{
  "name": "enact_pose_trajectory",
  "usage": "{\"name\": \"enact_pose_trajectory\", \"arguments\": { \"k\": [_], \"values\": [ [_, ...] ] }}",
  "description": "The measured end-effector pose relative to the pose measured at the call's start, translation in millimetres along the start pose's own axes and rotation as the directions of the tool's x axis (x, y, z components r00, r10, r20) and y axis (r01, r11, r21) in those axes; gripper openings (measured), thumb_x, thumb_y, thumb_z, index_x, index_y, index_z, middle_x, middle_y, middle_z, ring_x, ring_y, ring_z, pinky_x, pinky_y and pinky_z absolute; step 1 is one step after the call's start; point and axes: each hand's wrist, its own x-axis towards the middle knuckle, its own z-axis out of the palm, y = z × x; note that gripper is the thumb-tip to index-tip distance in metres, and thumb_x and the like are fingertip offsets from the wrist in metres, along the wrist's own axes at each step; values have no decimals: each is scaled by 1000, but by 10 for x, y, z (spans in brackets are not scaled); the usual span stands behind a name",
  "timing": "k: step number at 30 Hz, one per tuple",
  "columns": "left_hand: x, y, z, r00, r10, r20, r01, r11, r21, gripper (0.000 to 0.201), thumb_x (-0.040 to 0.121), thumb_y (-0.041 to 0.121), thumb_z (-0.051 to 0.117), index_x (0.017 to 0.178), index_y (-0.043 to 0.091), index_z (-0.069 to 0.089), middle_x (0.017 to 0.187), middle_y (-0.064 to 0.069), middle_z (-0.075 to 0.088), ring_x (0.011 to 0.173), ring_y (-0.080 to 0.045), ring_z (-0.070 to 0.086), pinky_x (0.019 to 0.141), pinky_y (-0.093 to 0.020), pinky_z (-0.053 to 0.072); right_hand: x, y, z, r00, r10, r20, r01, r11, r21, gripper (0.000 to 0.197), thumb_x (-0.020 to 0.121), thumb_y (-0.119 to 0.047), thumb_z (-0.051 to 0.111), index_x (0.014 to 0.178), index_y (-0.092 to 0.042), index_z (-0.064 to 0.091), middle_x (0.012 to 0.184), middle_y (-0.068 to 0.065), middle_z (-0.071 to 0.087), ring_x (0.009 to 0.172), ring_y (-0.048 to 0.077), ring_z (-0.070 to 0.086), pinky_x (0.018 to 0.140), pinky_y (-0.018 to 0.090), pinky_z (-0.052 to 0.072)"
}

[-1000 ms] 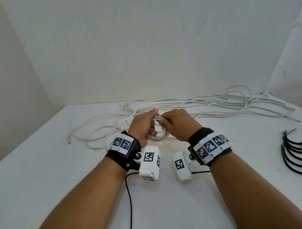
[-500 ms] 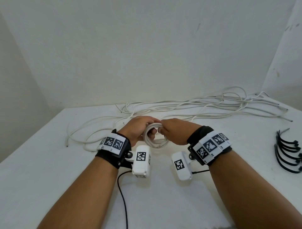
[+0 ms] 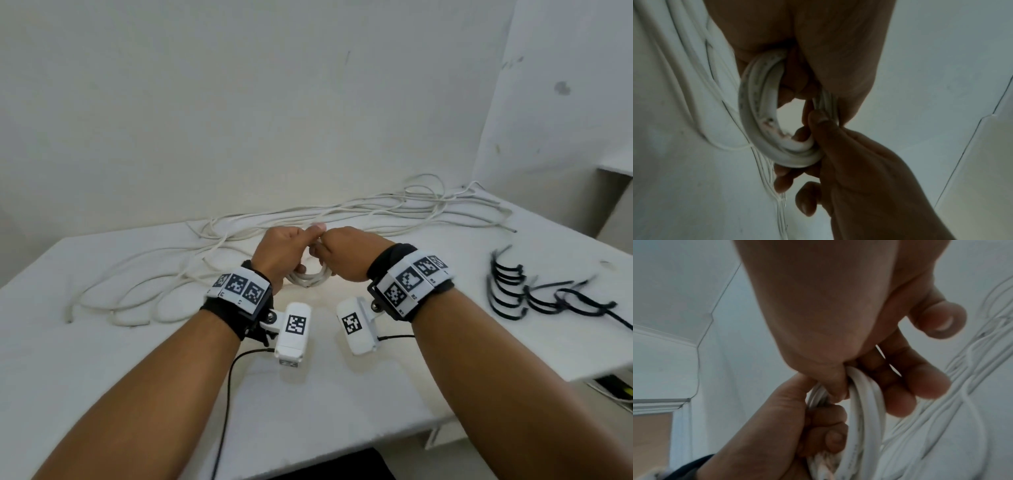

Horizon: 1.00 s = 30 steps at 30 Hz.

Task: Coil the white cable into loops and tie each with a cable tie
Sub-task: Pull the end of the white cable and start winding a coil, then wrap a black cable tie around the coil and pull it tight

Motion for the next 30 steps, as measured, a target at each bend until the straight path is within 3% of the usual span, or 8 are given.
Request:
{"name": "enact_pose_trajectory", "arguments": {
  "k": [4, 8, 11, 13, 17, 23, 26, 30],
  "values": [
    [14, 51, 374, 999, 23, -33, -24, 999, -31, 27, 85, 23, 69, 65, 8, 60, 47, 5, 46, 41, -11, 37, 44, -24, 40, -183, 320, -54, 996, 89, 16, -90, 980, 180, 39, 100, -43, 42, 82, -14, 61, 75, -3, 66, 74, 19, 64, 74, 37, 52],
    [-9, 84, 779, 997, -47, -59, 43, 996, -77, 28, 83, 19, 67, 59, 11, 55, 41, 6, 34, 40, -14, 30, 44, -23, 39, -552, 785, -241, 959, 276, 69, -282, 889, 361, 41, 95, -50, 49, 91, -15, 69, 82, -4, 72, 68, 12, 65, 57, 26, 45],
    [-38, 101, 1050, 993, -100, -58, 94, 991, -99, 31, 82, 20, 67, 56, 14, 51, 40, 6, 29, 35, -16, 28, 45, -22, 38, -823, 1194, -321, 888, 459, -39, -440, 871, 220, 33, 92, -37, 59, 78, -9, 70, 68, 0, 70, 58, 11, 61, 52, 23, 42],
    [-68, 119, 1206, 993, -113, -40, 108, 988, -111, 27, 82, 20, 66, 61, 13, 53, 40, 5, 29, 31, -14, 29, 48, -23, 38, -937, 1421, -338, 815, 575, -71, -566, 817, 114, 32, 87, -34, 68, 67, -9, 65, 59, -1, 66, 55, 12, 60, 59, 25, 47],
    [-114, 132, 1409, 992, -128, -8, 125, 982, -142, 20, 86, 18, 63, 69, 11, 54, 33, 11, 35, 36, -15, 28, 47, -23, 37, -1101, 1607, -301, 713, 702, 3, -702, 713, 9, 37, 76, -33, 82, 70, -11, 53, 74, 7, 64, 71, 26, 63, 67, 32, 52],
    [-110, 98, 1392, 989, -145, -29, 140, 979, -146, 20, 84, 20, 65, 66, 13, 59, 36, 10, 33, 39, -16, 31, 43, -21, 39, -1114, 1694, -104, 716, 698, -12, -695, 710, -113, 22, 62, -17, 79, 68, -11, 58, 71, 9, 68, 59, 24, 63, 60, 34, 59],
    [-104, 65, 1316, 989, -143, -35, 137, 979, -149, 20, 84, 19, 65, 67, 13, 59, 35, 12, 34, 35, -13, 31, 45, -22, 40, -1134, 1607, -148, 712, 702, -8, -700, 709, -90, 14, 69, -7, 69, 71, -8, 55, 69, 9, 63, 59, 24, 60, 54, 28, 52],
    [-61, 11, 1172, 990, -134, -52, 124, 979, -163, 20, 84, 18, 66, 67, 12, 58, 37, 10, 32, 32, -12, 29, 46, -23, 39, -1034, 1506, -219, 754, 654, -52, -655, 756, 10, 16, 77, -16, 71, 87, -6, 64, 83, 9, 67, 71, 24, 64, 59, 29, 53]
  ]
}}
